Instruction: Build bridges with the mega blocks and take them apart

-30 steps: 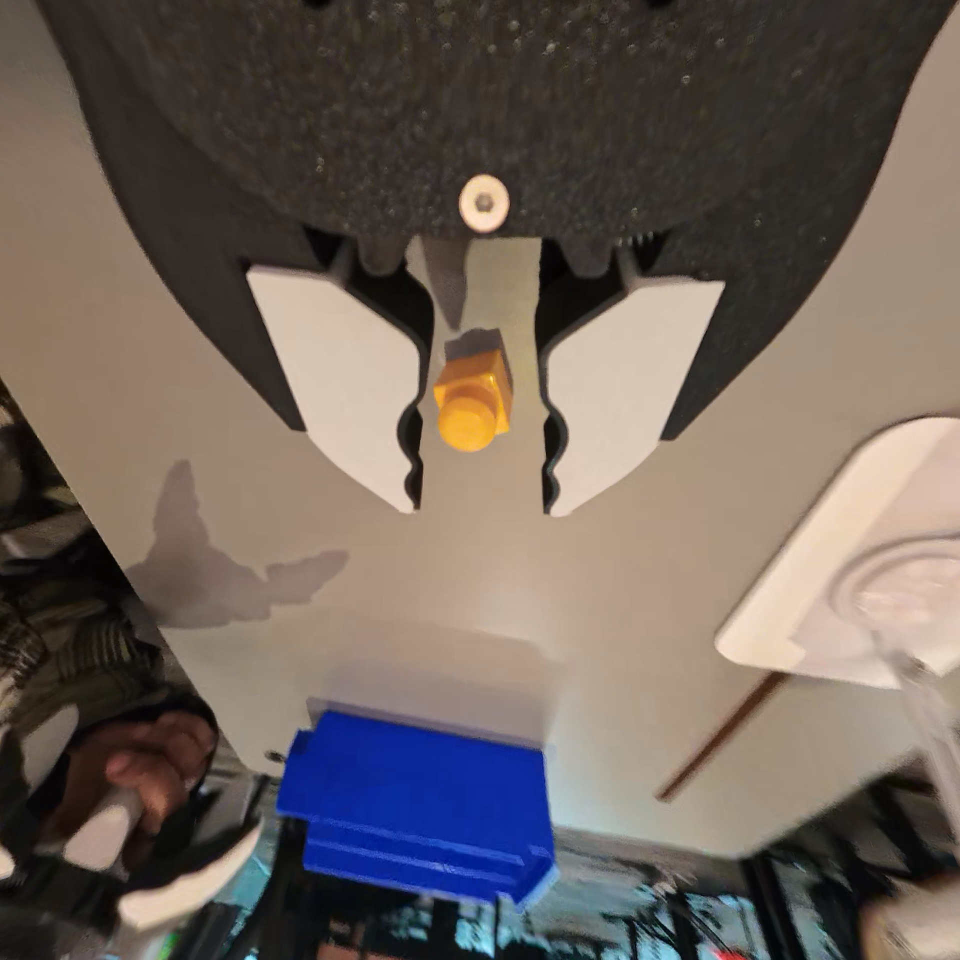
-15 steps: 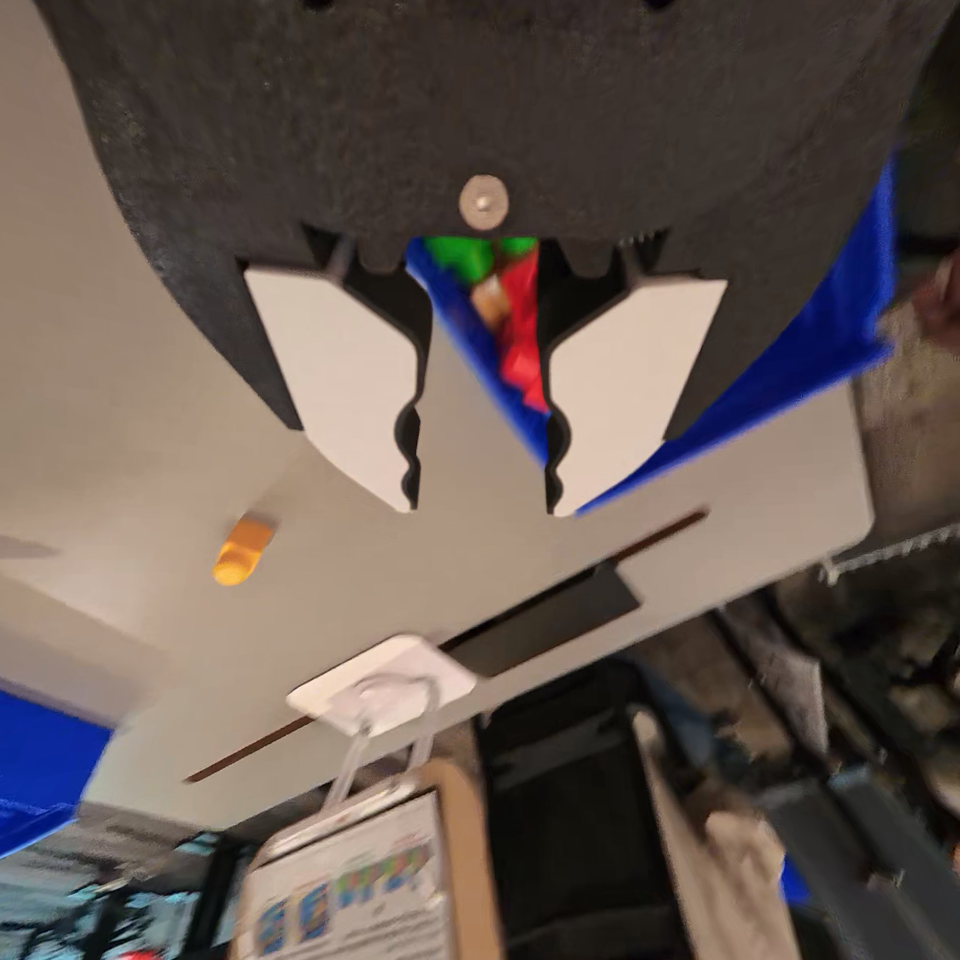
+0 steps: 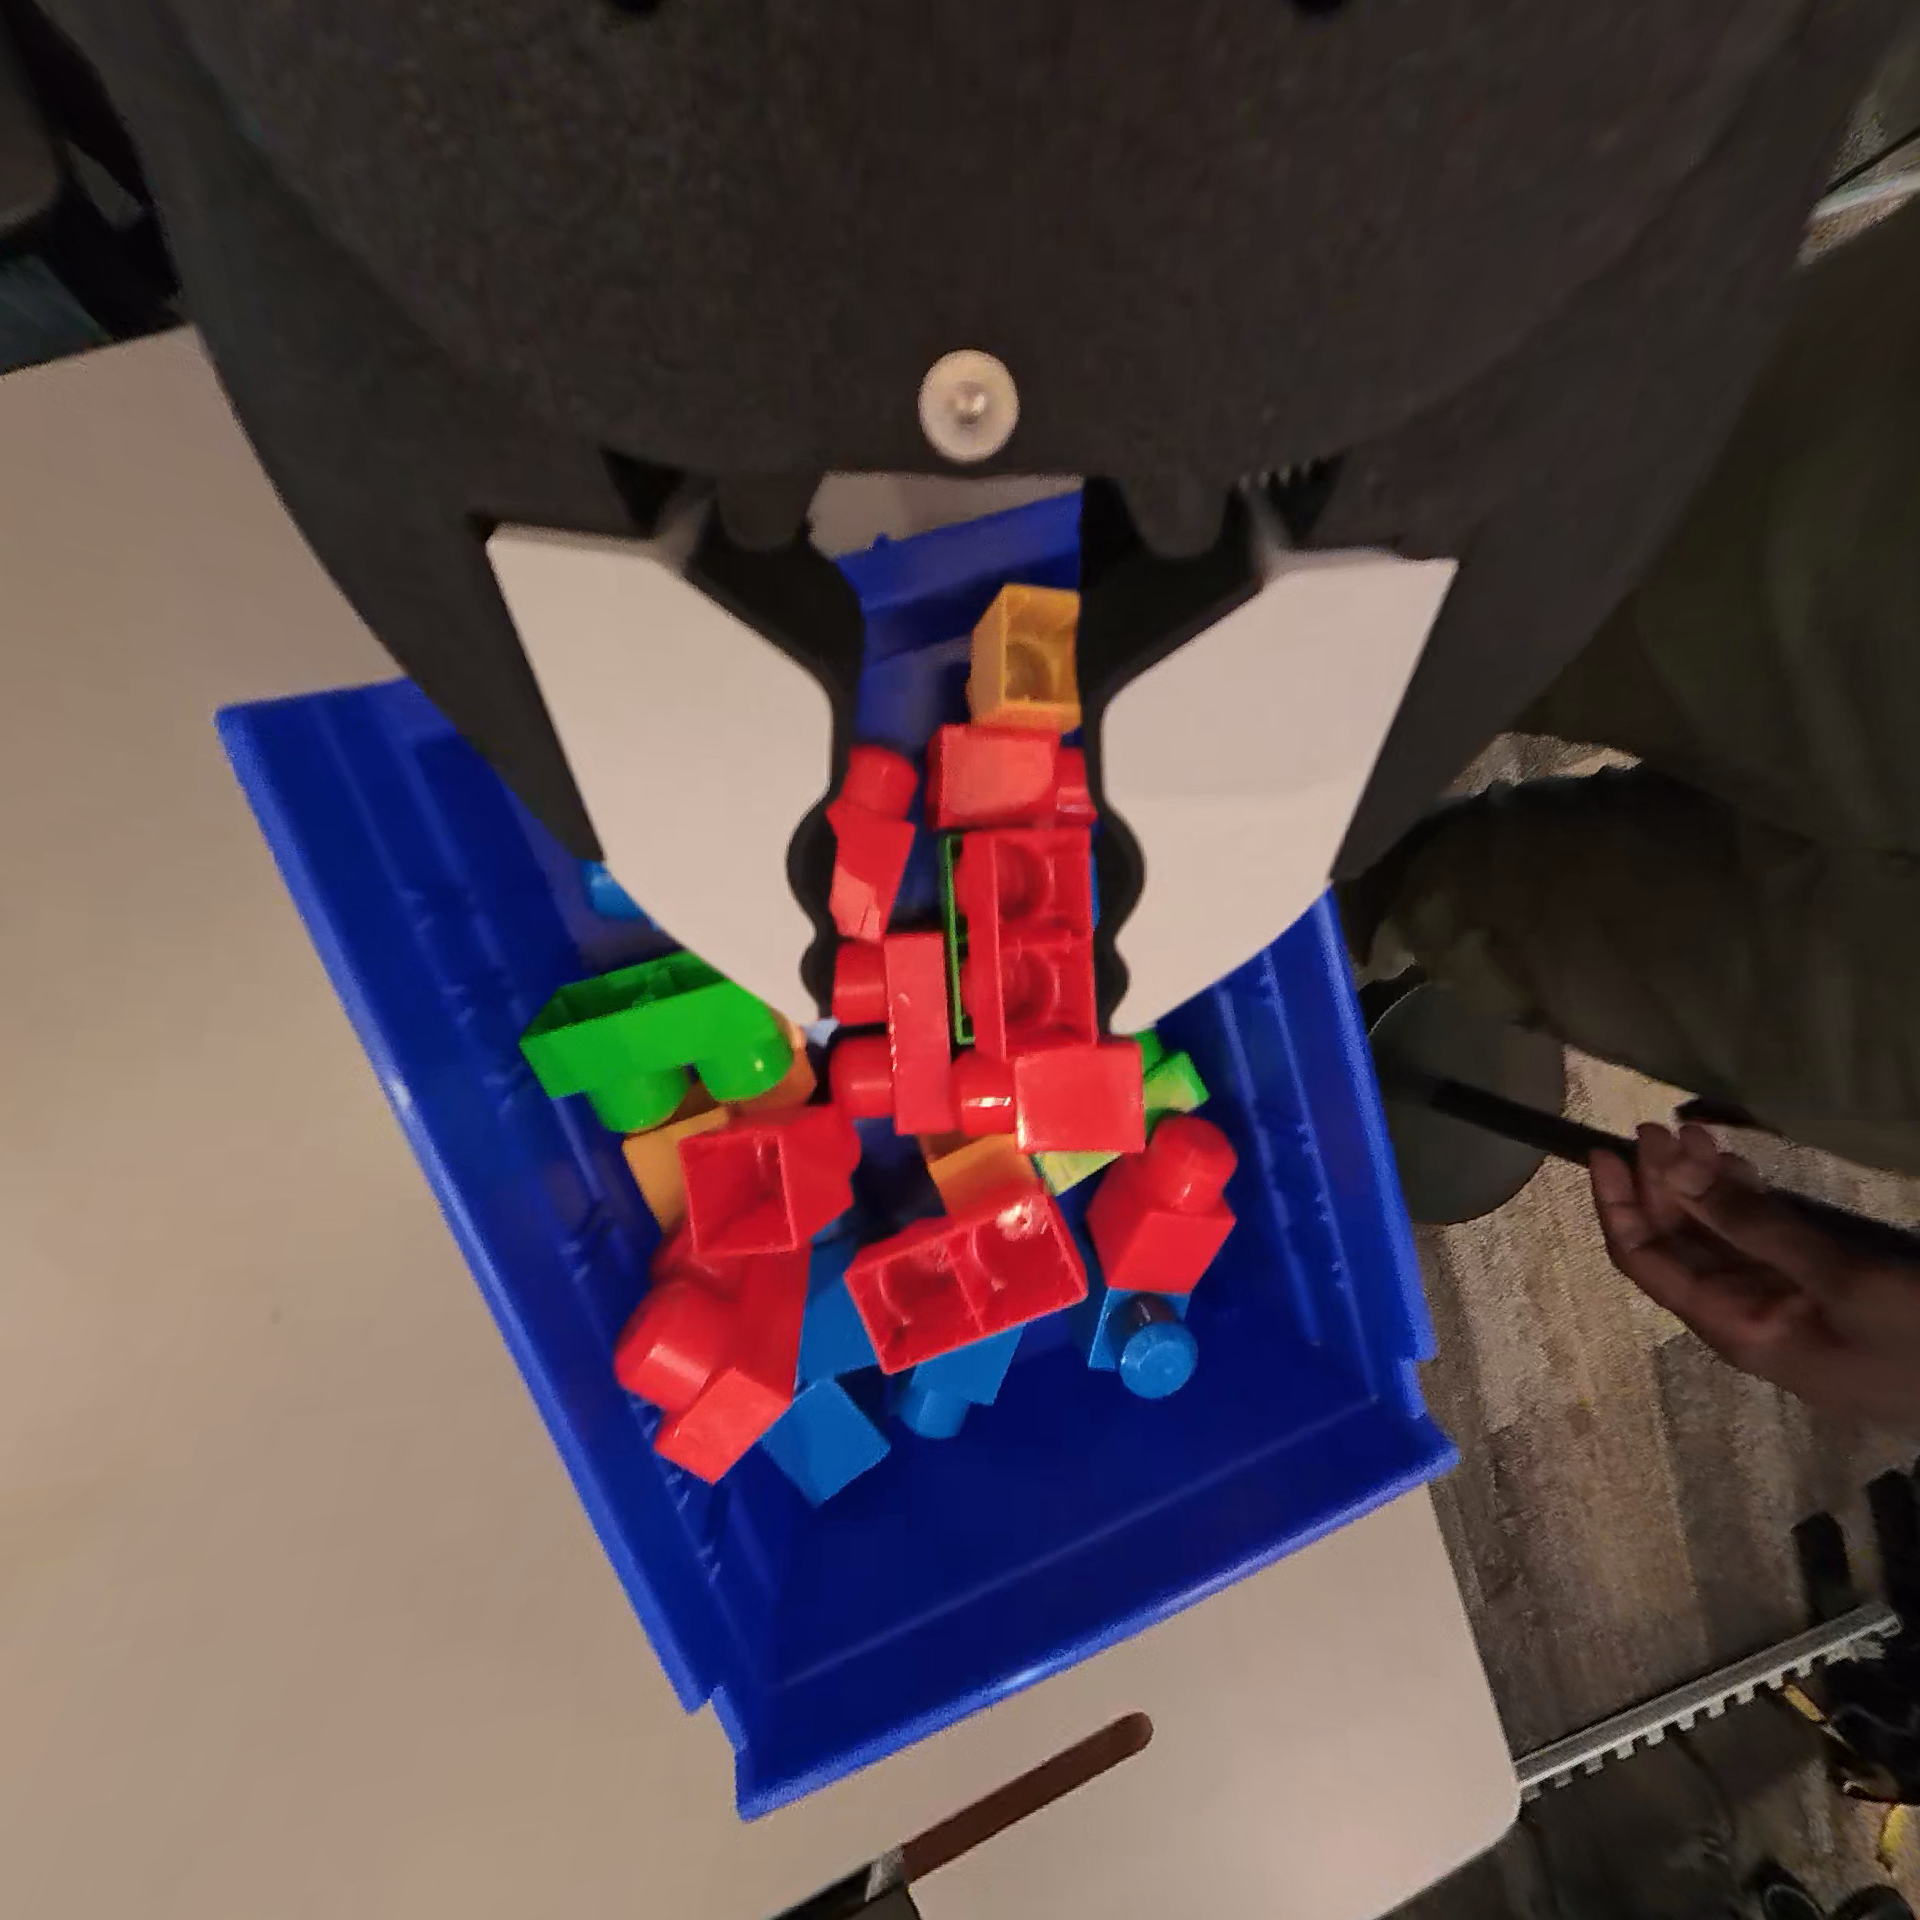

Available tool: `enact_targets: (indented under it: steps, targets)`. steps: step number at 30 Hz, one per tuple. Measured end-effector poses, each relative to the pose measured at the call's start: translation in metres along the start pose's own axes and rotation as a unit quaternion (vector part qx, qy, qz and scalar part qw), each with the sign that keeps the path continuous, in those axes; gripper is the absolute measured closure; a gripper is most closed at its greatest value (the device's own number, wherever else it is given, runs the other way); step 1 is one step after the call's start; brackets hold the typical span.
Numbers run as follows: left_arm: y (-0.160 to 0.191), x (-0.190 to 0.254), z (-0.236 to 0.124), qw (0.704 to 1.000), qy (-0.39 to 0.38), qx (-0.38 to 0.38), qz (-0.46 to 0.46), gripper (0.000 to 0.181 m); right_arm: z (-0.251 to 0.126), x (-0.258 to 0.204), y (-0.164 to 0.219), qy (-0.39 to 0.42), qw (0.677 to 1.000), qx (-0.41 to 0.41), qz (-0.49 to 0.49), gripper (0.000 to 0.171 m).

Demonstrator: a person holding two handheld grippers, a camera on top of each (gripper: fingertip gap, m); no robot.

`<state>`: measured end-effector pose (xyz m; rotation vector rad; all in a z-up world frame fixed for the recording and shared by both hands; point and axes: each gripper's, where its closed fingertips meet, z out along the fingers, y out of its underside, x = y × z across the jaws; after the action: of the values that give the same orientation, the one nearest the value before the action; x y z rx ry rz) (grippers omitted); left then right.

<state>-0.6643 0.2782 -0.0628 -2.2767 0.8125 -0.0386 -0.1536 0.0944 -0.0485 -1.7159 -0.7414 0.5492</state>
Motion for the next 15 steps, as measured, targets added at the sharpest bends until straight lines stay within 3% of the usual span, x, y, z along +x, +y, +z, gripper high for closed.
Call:
enact_targets:
  steps: [15]
  targets:
    - [-0.045, -0.016, 0.044, 0.998, 0.023, 0.011, -0.062, 0.146, -0.015, 0.016, 0.007, 0.022, 1.000, -0.001, 0.012, 0.055]
